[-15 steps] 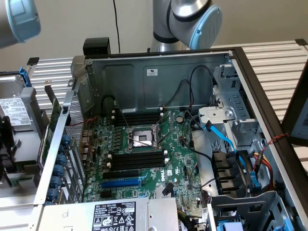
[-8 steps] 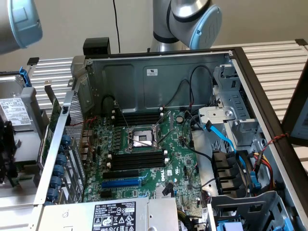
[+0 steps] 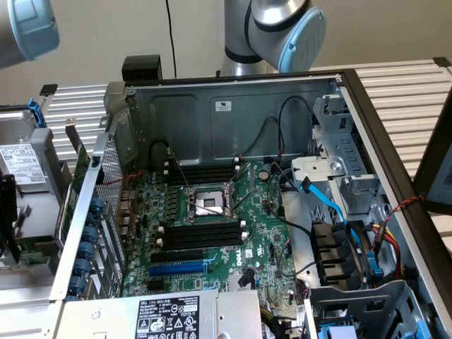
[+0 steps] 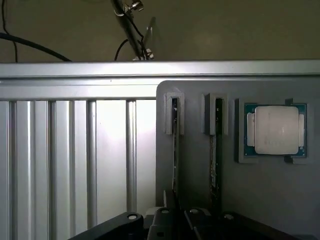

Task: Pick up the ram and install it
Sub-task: 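Pick up the ram and move it above insertion slot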

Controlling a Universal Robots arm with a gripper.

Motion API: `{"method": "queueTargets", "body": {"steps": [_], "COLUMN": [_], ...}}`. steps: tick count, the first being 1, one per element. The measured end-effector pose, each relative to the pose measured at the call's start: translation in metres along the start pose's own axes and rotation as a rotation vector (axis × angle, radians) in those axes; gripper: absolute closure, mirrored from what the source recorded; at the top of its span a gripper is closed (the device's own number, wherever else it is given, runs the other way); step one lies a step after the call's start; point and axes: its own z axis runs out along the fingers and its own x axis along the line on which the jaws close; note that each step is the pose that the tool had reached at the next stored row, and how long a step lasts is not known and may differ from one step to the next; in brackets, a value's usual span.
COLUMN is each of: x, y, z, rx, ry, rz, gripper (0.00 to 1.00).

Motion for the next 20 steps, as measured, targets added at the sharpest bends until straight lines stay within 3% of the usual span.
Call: {"method": "queueTargets", "body": {"steps": [13, 20], "x": [0.001, 0.002], "y": [0.0006, 0.0002], "z": [-0.0528, -0.079], "rx": [0.0022, 0.0022], "ry": [-0.003, -0.0142], "rz": [0.0, -0.01], "gripper": [0.86, 0.86]}}
